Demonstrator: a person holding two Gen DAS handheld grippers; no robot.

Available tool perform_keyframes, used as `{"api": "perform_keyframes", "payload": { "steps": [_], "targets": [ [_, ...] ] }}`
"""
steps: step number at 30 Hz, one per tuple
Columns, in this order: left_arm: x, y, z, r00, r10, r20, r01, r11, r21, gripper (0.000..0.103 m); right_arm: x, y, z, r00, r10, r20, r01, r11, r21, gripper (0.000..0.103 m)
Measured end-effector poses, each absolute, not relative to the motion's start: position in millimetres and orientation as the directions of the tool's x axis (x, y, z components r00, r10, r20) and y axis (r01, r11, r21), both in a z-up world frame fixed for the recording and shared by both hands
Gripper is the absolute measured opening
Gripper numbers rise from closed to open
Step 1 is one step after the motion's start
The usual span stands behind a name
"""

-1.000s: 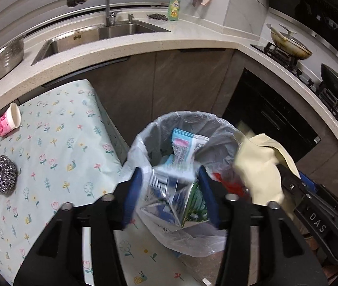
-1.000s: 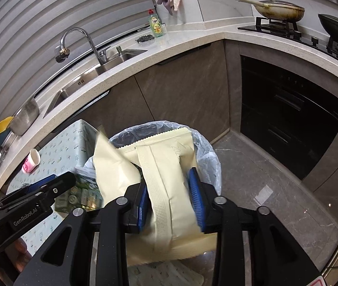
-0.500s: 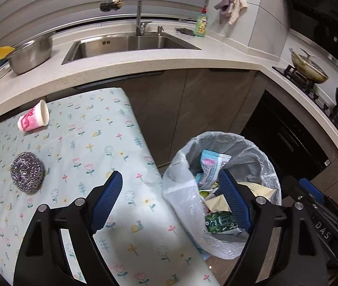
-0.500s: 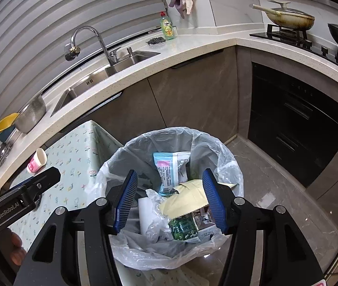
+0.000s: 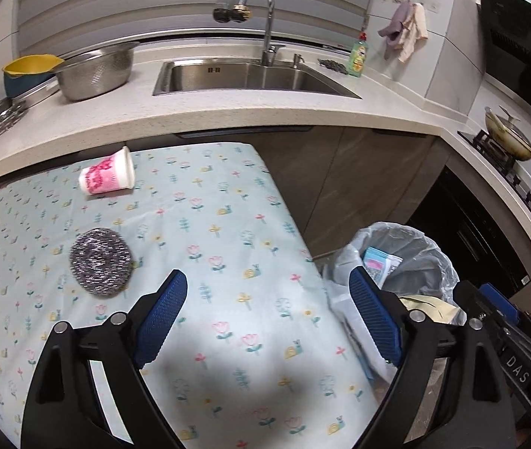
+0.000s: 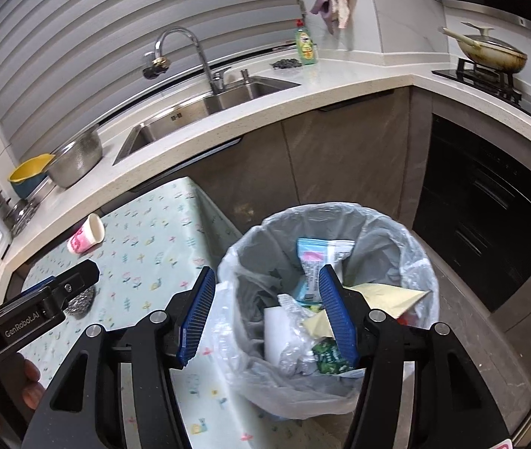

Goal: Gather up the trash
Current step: 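Move both grippers back over the steel scrubber and pink paper cup, then grasp the steel scrubber with the right gripper while the left grasps the pink paper cup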

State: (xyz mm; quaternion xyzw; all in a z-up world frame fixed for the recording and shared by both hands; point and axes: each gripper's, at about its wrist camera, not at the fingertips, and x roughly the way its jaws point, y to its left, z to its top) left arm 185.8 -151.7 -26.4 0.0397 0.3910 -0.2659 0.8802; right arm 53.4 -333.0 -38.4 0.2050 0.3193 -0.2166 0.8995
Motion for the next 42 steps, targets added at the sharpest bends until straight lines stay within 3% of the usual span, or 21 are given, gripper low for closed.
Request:
{"api": "perform_keyframes", "payload": {
  "steps": [14, 29, 40, 41, 42],
  "targets": [
    [228, -32, -32, 0.625, -0.294, -0.723, 0.328, 0.939, -0.098, 0.088, 128, -220, -40, 0.720, -0.134, -0.680, 0.347, 0.919, 0.187, 0.062],
    [291, 92, -53, 0.653, -0.166, -0.739, 0.158, 0.984, -0.081, 0.088, 240, -97, -84, 0.672, -0.034, -0.740, 0.171, 0.979, 0.111, 0.084],
    [331, 106, -67, 0.644, -0.183, -0.742, 0.160, 0.982, -0.103, 0.092, 297, -84, -121, 0.624, -0.050, -0.780, 0.177, 0.981, 0.078, 0.084],
    [334, 104, -68, 0.642, -0.185, -0.744, 0.163, 0.981, -0.104, 0.093, 298, -86, -122, 0.627, -0.043, -0.778, 0.178, 0.980, 0.089, 0.083],
    [338, 102, -69, 0.639, -0.189, -0.745, 0.166, 0.980, -0.106, 0.093, 299, -88, -123, 0.628, -0.034, -0.778, 0.174, 0.980, 0.098, 0.073]
  ]
}}
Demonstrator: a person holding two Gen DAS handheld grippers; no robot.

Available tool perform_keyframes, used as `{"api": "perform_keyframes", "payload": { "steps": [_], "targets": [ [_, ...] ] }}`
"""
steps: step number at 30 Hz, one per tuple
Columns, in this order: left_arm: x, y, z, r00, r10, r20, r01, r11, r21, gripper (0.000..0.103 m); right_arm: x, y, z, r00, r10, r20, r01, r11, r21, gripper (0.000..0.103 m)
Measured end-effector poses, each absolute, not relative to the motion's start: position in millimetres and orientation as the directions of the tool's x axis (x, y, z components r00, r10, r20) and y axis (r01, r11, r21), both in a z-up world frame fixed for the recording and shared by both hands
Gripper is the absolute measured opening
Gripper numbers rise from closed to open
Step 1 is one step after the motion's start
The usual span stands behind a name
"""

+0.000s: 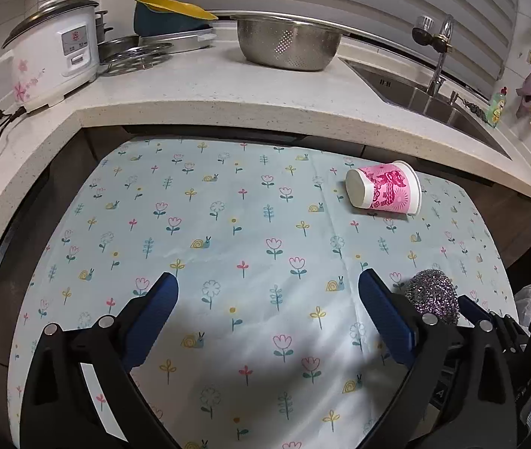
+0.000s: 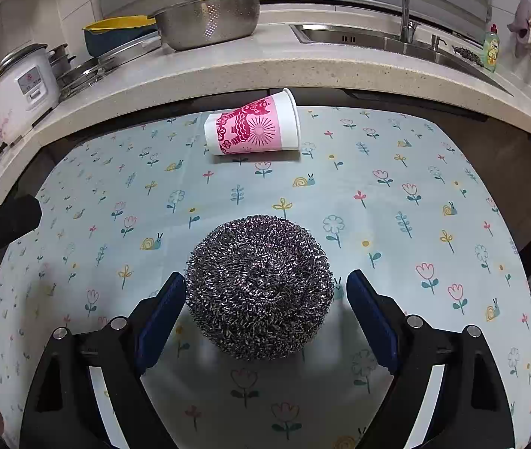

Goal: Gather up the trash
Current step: 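Grasp the steel scrubber with the right gripper while the left grasps the pink paper cup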

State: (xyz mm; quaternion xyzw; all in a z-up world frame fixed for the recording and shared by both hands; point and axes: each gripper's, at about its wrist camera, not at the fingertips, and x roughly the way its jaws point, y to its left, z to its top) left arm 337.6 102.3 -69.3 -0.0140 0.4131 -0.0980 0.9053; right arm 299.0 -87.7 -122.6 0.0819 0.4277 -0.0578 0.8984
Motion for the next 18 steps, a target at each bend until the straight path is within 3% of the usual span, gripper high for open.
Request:
{"api": "perform_keyframes", "payload": {
  "steps": [4, 9, 18],
  "targets": [
    [351, 83, -71, 0.634, -0.211, -0.744, 0.188, 0.975, -0.117, 0.094, 296, -99, -116, 0.644, -0.053, -0.763, 0.193, 0.976, 0.096, 0.067],
    [370, 43, -73, 0.616, -0.259, -0.744, 0.222, 0.963, -0.151, 0.095, 291, -133, -103, 0.671, -0.082, -0.737, 0.248, 0.962, 0.119, 0.067],
    [418, -39, -93, 0.604, -0.235, -0.762, 0.237, 0.965, -0.110, 0.096, 304, -194, -99, 0.684, -0.120, -0.720, 0.298, 0.946, 0.126, 0.067]
  ]
}}
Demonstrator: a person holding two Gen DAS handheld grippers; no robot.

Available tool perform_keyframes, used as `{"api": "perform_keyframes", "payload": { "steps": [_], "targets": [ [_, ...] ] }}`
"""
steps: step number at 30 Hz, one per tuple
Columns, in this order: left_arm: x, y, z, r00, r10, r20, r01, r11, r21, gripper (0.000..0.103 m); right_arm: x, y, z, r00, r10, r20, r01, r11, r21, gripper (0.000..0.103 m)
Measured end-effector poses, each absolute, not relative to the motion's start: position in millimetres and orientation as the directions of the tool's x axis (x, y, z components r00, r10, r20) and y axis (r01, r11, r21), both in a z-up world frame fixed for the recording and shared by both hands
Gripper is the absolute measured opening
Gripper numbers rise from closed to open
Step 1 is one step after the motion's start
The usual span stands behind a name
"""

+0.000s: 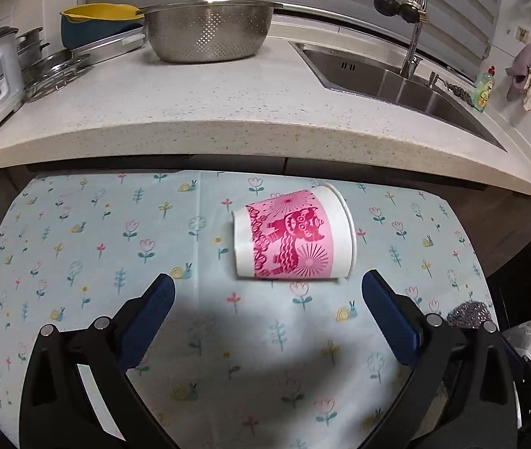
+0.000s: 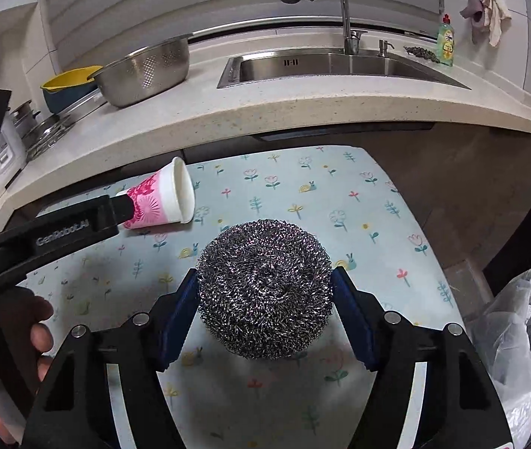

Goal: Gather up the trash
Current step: 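Grasp the steel scrubber with the right gripper while the left grasps the pink paper cup, then carry the scrubber and paper cup over the bin with both grippers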

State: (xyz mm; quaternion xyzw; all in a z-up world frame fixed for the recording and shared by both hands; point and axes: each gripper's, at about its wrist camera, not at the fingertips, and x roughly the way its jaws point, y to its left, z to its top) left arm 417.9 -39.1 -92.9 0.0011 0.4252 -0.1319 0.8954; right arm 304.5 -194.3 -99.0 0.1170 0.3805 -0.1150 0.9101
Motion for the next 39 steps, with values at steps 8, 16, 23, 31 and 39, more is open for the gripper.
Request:
{"api": "perform_keyframes", "payload": {
  "steps": [8, 16, 23, 31, 39],
  "targets": [
    [440, -71, -112, 0.592, -0.205, -0.779, 0.239, 0.968, -0.073, 0.096, 317, -213, -108, 0.696, -0.091, -0.712, 0.280, 0.948, 0.153, 0.067],
    [450, -62, -118, 0.560, -0.220, -0.799, 0.196, 0.972, -0.130, 0.081, 317, -212, -112, 0.699, -0.066, -0.712, 0.258, 0.952, 0.165, 0.067],
    [419, -58, -84, 0.596, -0.232, -0.769, 0.212, 0.969, -0.128, 0.081, 296, -215, -90, 0.717, -0.082, -0.692, 0.275, 0.946, 0.173, 0.067],
    [362, -74, -36, 0.606, -0.284, -0.742, 0.270, 0.952, -0.144, 0.081, 240, -234, -41, 0.752, -0.142, -0.643, 0.327, 0.928, 0.177, 0.067],
    [291, -112, 1, 0.609, -0.340, -0.716, 0.362, 0.923, -0.131, 0.081, 168, -264, -2, 0.775, -0.213, -0.595, 0.388, 0.904, 0.182, 0.068]
  ]
}}
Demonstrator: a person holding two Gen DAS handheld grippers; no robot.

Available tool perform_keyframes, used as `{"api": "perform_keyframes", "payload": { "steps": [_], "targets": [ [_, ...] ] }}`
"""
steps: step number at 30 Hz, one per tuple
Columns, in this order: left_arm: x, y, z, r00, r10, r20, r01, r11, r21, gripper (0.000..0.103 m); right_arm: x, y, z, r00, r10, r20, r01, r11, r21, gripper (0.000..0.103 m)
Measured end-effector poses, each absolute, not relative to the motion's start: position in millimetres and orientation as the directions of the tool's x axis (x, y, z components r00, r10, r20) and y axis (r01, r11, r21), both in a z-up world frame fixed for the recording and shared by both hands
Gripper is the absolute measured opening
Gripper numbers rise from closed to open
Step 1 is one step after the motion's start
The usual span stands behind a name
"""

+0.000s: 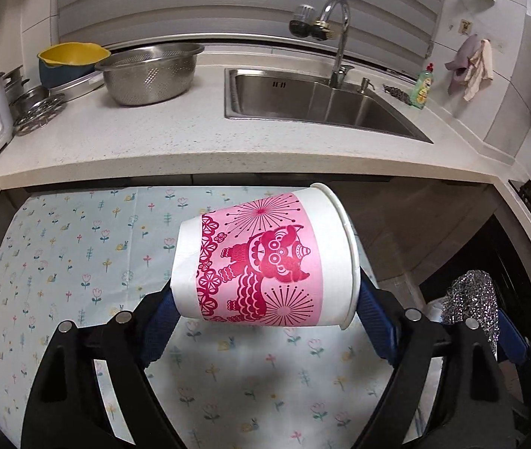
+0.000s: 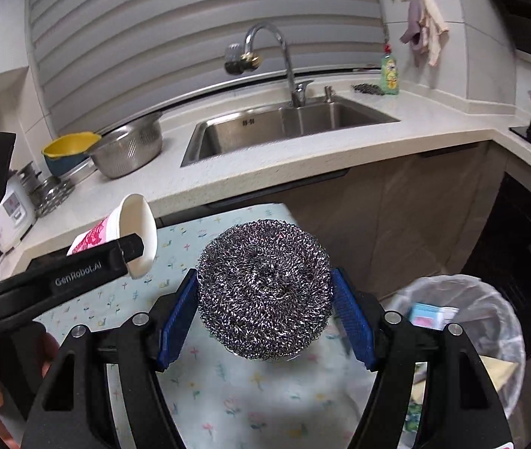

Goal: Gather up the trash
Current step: 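Carry the scrubber and paper cup over the bin with both grippers, then open both grippers to drop the paper cup and scrubber into the bin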

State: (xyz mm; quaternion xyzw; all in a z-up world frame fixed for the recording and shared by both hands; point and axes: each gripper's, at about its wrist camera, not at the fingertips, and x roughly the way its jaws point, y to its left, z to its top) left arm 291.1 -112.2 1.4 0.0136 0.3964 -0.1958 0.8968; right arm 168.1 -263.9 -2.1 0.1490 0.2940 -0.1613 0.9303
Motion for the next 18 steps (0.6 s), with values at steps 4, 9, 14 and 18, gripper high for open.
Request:
{"api": "perform_keyframes", "payload": {
  "steps": [4, 9, 14, 18],
  "targets": [
    [256, -141, 16, 0.602, -0.377, -0.704, 0.419, 0.900, -0.124, 0.081, 132, -285, 10, 0.775, -0.252, -0.580, 0.426, 0.886, 0.184, 0.068],
    [216, -179, 22, 0.578, -0.418, -0.701, 0.482, 0.868, -0.120, 0.081, 89, -317, 15, 0.762, -0.304, -0.571, 0.483, 0.855, 0.189, 0.068],
    [184, -216, 21, 0.547, -0.448, -0.707, 0.537, 0.836, -0.113, 0.081, 56, -348, 12, 0.740, -0.346, -0.576, 0.537, 0.820, 0.197, 0.068],
    [163, -242, 17, 0.525, -0.463, -0.714, 0.574, 0.812, -0.105, 0.081, 31, -371, 4, 0.720, -0.373, -0.585, 0.577, 0.791, 0.206, 0.068]
  ]
}}
